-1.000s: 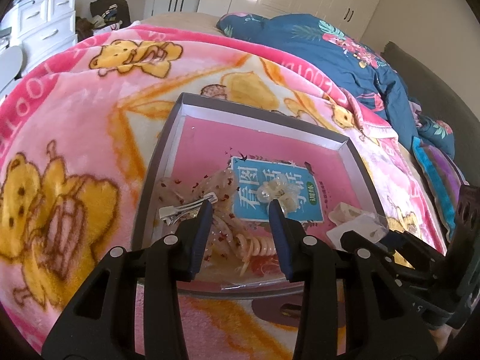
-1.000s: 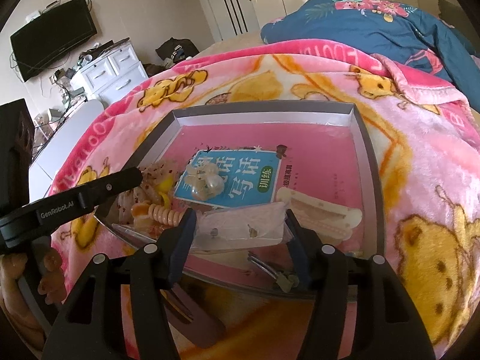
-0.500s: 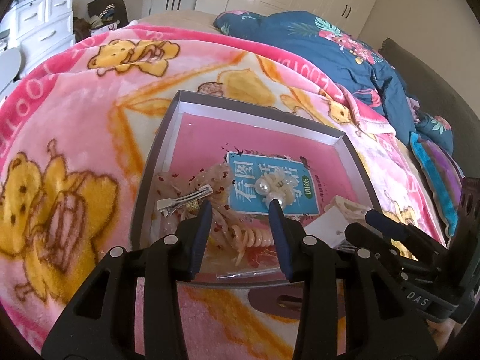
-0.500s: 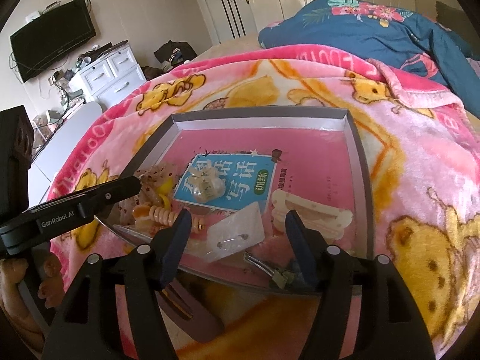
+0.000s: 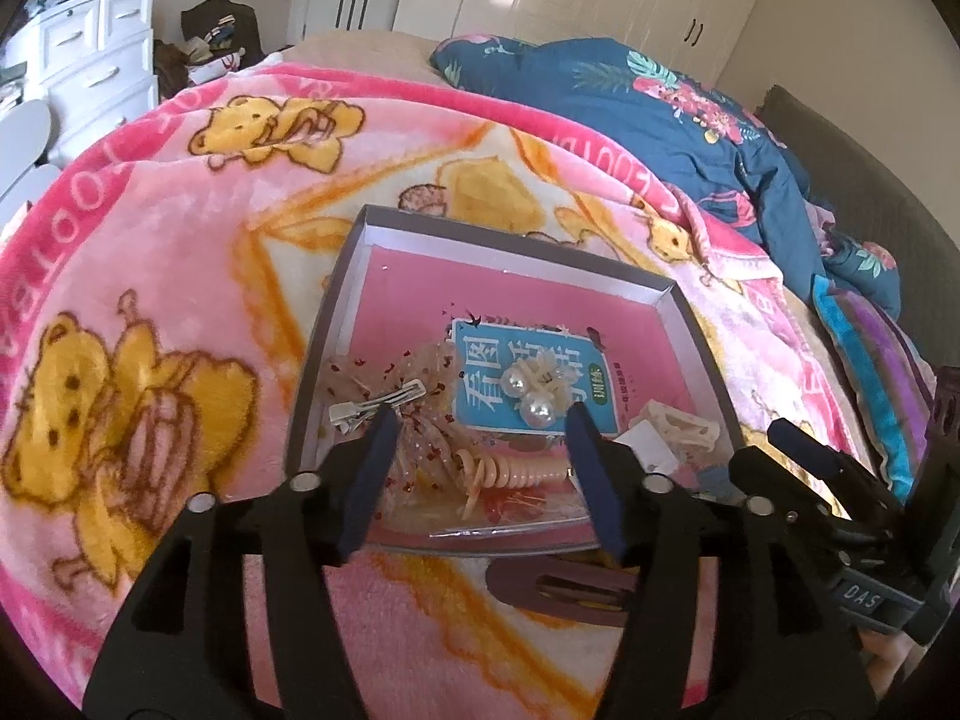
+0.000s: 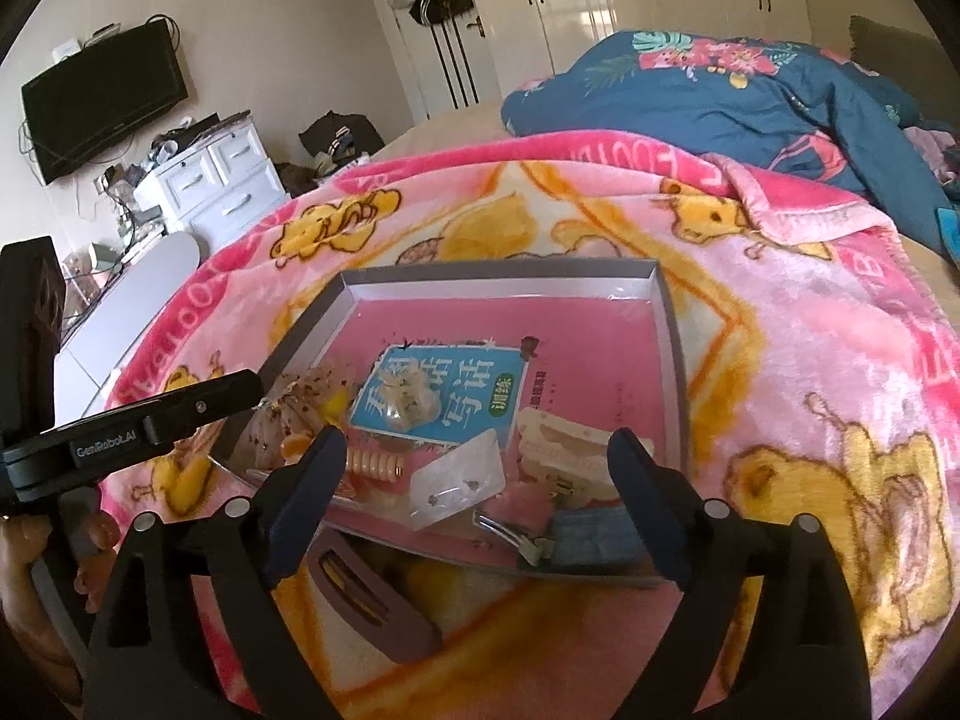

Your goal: Organize jewelry

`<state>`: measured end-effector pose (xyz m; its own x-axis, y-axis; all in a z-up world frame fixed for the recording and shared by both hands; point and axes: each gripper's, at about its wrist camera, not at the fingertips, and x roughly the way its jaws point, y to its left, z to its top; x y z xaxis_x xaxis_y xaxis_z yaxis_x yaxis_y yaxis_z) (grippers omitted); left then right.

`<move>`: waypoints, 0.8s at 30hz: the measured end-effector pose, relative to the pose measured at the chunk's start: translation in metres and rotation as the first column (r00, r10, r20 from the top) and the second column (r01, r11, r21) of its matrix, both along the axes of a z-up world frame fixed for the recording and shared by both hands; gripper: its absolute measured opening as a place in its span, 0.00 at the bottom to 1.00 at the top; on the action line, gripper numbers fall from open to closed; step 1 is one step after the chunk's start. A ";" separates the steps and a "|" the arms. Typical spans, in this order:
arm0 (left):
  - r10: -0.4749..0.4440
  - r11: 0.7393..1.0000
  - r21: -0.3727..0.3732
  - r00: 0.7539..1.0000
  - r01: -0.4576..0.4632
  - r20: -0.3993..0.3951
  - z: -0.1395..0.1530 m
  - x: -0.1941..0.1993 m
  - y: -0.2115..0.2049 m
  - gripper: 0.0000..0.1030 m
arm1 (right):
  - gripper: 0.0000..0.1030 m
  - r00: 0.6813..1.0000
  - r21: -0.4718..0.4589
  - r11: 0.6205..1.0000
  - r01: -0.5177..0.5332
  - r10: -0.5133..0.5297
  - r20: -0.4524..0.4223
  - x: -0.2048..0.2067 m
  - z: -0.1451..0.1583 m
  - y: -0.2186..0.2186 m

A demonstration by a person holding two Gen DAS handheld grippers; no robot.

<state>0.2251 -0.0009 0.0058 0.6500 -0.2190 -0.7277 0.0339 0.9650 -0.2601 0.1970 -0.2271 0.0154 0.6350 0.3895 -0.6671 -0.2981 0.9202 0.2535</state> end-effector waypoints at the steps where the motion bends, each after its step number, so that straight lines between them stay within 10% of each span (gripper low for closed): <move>1: 0.001 1.000 0.000 1.000 -0.001 0.003 0.002 -0.002 0.000 0.54 | 0.87 1.000 0.000 1.000 0.002 -0.002 0.003 -0.001 0.002 -0.002; 14: -0.003 1.000 0.012 0.999 0.002 0.054 0.030 -0.028 -0.006 0.88 | 0.92 0.998 0.005 1.000 0.012 -0.012 0.056 -0.028 0.030 -0.013; 24: -0.005 1.000 0.028 0.995 0.002 0.103 0.054 -0.056 -0.010 0.91 | 0.95 0.993 -0.007 1.000 0.009 -0.008 0.122 -0.059 0.057 -0.018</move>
<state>0.1693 -0.0107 0.0595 0.7211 -0.2021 -0.6627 0.0623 0.9716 -0.2284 0.1377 -0.2449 0.0719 0.7149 0.3795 -0.5873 -0.3189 0.9244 0.2091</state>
